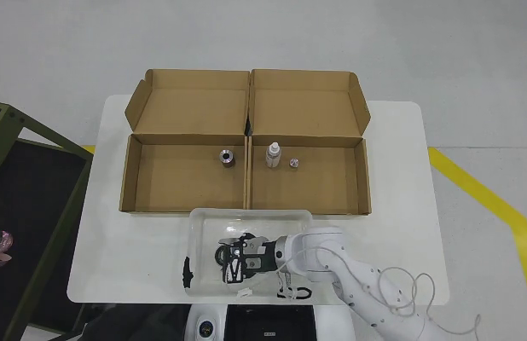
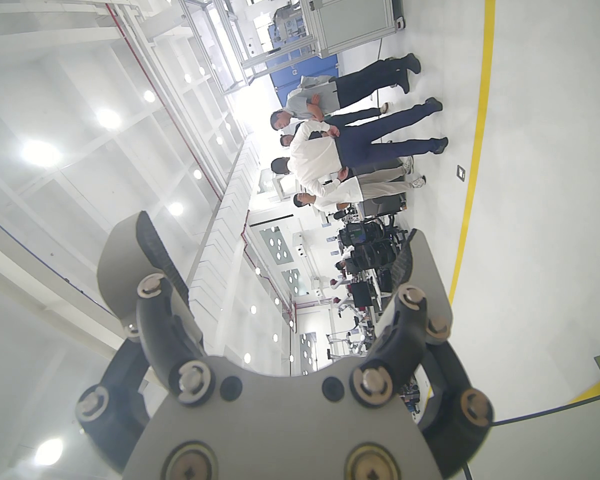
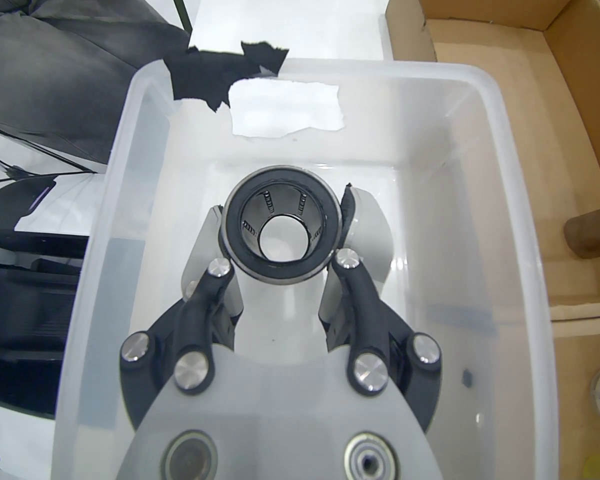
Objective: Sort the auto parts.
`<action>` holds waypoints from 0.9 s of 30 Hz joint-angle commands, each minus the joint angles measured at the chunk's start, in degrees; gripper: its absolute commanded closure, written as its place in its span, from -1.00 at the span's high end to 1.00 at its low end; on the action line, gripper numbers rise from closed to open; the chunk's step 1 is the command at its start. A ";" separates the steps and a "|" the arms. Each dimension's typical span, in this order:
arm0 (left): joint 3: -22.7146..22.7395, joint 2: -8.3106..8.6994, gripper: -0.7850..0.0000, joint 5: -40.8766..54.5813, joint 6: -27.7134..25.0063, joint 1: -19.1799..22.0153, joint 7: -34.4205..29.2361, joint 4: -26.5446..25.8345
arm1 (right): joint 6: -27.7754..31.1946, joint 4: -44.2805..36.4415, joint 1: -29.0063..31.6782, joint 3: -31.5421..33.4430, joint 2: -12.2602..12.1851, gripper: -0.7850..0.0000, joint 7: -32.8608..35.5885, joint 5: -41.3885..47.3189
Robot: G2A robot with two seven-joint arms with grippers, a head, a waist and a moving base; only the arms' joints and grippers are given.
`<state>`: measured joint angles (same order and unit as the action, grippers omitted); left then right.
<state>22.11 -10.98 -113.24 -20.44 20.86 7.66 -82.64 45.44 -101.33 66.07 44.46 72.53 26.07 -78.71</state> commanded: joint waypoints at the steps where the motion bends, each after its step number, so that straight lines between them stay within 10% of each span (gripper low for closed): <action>1: 0.00 0.00 1.00 0.00 0.00 0.00 0.00 0.00 | -0.26 -0.78 -0.02 0.57 -0.09 -1.00 -0.18 0.92; 27: 0.00 0.00 1.00 0.00 0.00 0.00 0.00 0.00 | -4.42 -4.11 -4.42 2.90 0.27 -1.00 -2.74 8.14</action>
<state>22.11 -10.98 -113.24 -20.44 20.86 7.66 -82.64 41.19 -105.49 61.83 47.36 72.77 23.40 -70.72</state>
